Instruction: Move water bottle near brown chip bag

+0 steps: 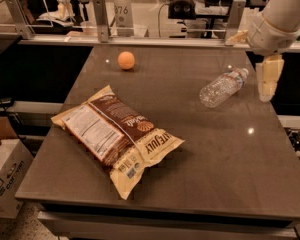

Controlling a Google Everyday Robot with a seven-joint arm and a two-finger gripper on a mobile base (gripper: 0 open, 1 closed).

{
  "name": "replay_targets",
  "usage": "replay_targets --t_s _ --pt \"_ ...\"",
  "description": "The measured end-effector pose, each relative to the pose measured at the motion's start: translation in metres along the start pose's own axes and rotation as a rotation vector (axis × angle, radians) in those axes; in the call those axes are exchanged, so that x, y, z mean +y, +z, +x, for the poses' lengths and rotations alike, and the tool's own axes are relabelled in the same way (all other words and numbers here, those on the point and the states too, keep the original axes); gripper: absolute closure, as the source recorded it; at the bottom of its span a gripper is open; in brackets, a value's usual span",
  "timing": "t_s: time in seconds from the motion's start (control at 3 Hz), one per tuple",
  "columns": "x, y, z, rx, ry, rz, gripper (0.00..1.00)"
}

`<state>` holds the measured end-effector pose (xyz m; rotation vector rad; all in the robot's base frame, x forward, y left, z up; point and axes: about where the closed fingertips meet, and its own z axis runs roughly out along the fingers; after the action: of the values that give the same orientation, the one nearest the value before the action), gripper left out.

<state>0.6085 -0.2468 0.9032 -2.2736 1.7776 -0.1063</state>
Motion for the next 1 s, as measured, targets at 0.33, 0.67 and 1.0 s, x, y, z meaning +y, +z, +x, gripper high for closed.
replay_targets --t_s 0.33,0.67,1.0 --pt "-0.017 0.023 0.008 -0.009 -0.052 -0.030 0.00" --pt "-0.027 0.043 0.009 -0.009 -0.097 -0.043 0.00" --pt "-0.030 0.059 0.008 0.010 -0.131 -0.066 0.00"
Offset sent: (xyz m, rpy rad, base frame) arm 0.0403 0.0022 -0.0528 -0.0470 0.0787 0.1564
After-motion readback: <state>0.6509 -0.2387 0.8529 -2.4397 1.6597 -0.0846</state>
